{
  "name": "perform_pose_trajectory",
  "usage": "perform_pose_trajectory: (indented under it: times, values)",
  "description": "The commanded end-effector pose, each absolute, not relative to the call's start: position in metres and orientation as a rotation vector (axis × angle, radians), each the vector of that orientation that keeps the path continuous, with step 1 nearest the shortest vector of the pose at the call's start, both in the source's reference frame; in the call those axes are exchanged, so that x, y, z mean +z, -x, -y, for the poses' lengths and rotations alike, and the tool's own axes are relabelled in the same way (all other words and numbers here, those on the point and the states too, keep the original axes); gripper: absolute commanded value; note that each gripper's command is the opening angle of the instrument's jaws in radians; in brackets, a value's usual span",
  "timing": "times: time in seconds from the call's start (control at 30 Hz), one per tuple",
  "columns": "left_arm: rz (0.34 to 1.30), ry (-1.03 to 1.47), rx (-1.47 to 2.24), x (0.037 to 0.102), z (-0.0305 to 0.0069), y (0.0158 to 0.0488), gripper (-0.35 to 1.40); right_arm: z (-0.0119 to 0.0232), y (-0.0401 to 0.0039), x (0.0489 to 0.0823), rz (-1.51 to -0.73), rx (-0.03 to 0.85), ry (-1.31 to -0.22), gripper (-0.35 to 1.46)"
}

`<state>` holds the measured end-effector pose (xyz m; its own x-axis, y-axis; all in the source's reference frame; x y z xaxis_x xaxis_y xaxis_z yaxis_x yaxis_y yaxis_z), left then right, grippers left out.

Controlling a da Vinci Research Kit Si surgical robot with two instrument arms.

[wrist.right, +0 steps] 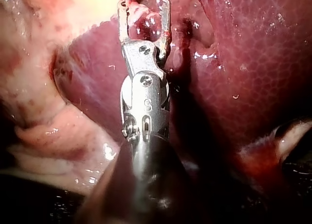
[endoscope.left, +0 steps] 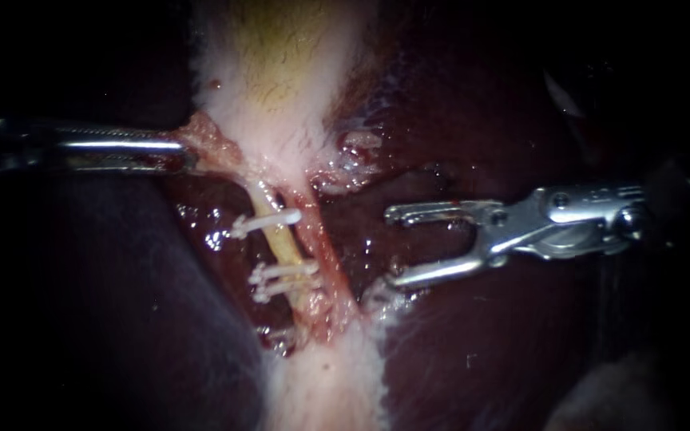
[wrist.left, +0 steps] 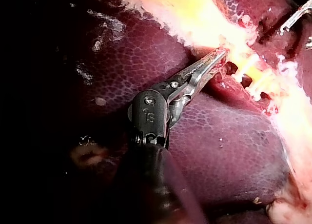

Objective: Going back third clip left tube

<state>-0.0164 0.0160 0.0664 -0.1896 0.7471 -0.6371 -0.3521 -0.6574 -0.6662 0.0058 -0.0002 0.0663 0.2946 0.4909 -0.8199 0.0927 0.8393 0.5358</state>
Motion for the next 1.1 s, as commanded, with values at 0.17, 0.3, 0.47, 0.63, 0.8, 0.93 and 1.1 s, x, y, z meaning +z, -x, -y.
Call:
perform_pose_trajectory:
  times: [0.17, 0.3, 0.47, 0.63, 0.8, 0.93, 1.1]
  values:
    - [0.488, 1.335, 1.92, 0.0665, -0.0159, 0.0164, -0.35, -0.0003, -0.0051, 0.0657, -1.262, 0.276, -0.544, 0.5]
    - [0.485, 1.335, 1.921, 0.0667, -0.0159, 0.0166, -0.35, -0.0003, -0.0049, 0.0657, -1.264, 0.27, -0.542, 0.5]
    - [0.48, 1.335, 1.922, 0.0677, -0.0159, 0.0171, -0.35, -0.0003, -0.0048, 0.0656, -1.264, 0.269, -0.542, 0.5]
    - [0.473, 1.335, 1.923, 0.0689, -0.0161, 0.0181, -0.35, -0.0002, -0.0047, 0.0656, -1.264, 0.269, -0.542, 0.5]
    - [0.471, 1.337, 1.925, 0.0703, -0.0161, 0.0194, -0.35, -0.0002, -0.0047, 0.0655, -1.264, 0.269, -0.543, 0.5]
    - [0.475, 1.338, 1.93, 0.0709, -0.016, 0.0198, -0.35, -0.0001, -0.0046, 0.0655, -1.264, 0.269, -0.543, 0.5]
    - [0.477, 1.339, 1.93, 0.0709, -0.0161, 0.0196, -0.35, -0.0001, -0.0046, 0.0654, -1.264, 0.269, -0.543, 0.5]
